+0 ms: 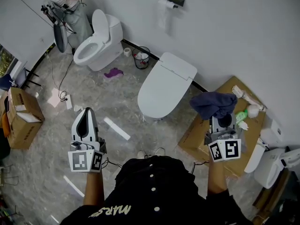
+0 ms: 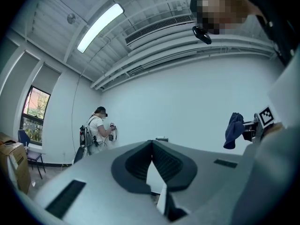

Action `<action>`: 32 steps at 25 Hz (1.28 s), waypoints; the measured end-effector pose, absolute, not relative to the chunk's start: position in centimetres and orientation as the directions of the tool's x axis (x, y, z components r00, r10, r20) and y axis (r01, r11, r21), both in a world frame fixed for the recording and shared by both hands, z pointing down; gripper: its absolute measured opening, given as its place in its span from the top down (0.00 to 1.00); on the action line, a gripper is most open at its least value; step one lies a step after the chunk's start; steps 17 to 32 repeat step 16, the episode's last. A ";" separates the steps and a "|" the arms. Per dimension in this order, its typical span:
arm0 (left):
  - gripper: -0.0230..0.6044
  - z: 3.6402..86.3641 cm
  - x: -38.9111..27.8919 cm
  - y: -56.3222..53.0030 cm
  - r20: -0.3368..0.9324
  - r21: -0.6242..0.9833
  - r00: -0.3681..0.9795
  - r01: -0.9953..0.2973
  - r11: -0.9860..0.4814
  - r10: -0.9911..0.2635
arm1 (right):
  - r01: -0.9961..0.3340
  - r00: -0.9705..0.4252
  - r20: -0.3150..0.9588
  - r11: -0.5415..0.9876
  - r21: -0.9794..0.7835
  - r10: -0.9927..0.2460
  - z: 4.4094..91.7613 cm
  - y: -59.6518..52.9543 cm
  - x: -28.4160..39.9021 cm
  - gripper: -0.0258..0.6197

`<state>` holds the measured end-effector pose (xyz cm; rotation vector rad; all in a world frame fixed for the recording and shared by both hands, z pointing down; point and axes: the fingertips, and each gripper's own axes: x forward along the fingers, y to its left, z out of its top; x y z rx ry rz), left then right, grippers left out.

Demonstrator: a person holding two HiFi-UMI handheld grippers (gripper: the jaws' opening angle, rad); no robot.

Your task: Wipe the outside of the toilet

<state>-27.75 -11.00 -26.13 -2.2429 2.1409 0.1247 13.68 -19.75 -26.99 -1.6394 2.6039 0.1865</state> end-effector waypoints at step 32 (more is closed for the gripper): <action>0.95 -26.3 -26.9 -10.5 -0.079 0.030 0.050 -0.998 -0.052 -0.996 | -0.903 -0.430 -0.111 0.427 0.051 -0.896 -26.7 -19.1 14.2 0.78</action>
